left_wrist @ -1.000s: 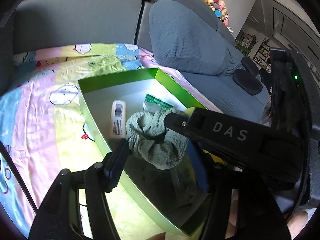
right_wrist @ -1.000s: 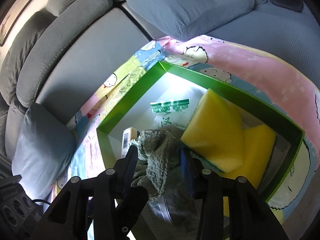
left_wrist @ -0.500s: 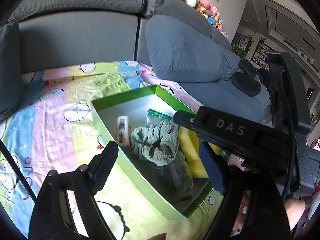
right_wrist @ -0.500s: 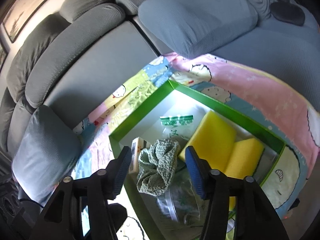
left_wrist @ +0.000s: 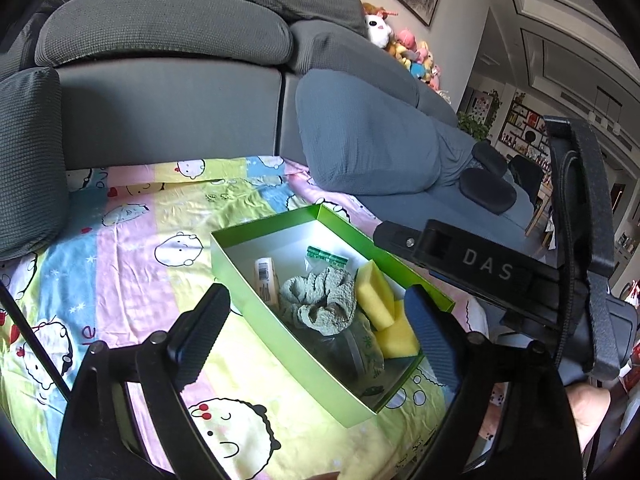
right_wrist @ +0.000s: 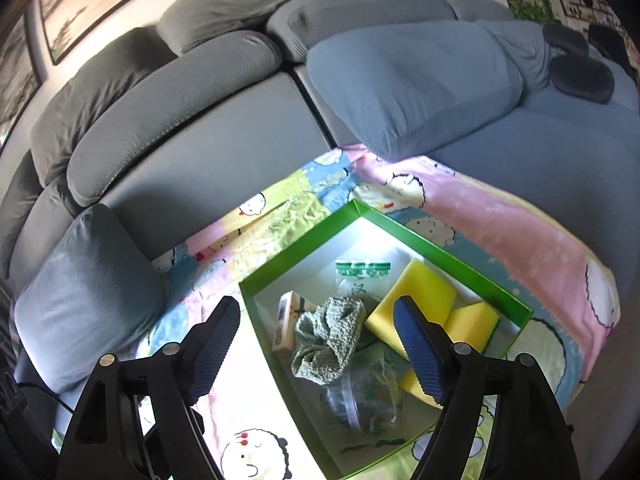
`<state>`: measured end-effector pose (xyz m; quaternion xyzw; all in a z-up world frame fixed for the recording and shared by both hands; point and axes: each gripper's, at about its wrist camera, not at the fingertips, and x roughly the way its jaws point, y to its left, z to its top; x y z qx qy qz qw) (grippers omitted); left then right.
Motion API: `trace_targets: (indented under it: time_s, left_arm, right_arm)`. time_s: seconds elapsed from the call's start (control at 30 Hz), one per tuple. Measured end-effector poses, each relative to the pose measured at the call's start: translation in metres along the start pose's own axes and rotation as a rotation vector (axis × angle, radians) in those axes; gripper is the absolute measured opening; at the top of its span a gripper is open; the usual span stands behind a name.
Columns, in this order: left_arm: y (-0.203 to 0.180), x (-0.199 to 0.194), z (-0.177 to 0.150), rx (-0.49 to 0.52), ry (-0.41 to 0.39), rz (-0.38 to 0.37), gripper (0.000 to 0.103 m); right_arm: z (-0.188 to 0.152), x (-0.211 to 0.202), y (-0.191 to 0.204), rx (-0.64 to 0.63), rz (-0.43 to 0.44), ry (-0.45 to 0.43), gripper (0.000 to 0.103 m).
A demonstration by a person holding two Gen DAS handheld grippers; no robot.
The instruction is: Organize objects
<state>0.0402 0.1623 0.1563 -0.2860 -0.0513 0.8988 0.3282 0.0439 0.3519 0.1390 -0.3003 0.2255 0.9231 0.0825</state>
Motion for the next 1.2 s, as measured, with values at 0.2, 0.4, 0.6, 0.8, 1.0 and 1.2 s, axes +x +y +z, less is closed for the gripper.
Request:
trace_targets:
  time_s: [0.2,0.4,0.6,0.8,1.0,1.2]
  left_arm:
    - [0.008,-0.011,0.0,-0.014,-0.024,-0.014,0.089]
    - [0.014,-0.016,0.0,-0.026,-0.027,-0.027,0.09]
    - [0.017,-0.02,-0.002,-0.029,-0.021,-0.036,0.091]
    - [0.019,-0.022,-0.003,-0.037,-0.021,-0.056,0.091]
    - [0.02,-0.023,-0.004,-0.045,-0.014,-0.063,0.091]
    - [0.022,-0.021,-0.006,-0.057,0.001,-0.055,0.091]
  right_arm:
    - [-0.001,-0.013,0.013,-0.043,-0.043,-0.023,0.084]
    - [-0.003,-0.023,0.022,-0.078,-0.084,-0.042,0.084]
    - [-0.005,-0.032,0.026,-0.084,-0.114,-0.05,0.084]
    - [-0.005,-0.038,0.026,-0.08,-0.107,-0.051,0.084]
    - [-0.006,-0.038,0.027,-0.084,-0.114,-0.051,0.084]
    - [-0.007,-0.039,0.028,-0.086,-0.122,-0.052,0.084]
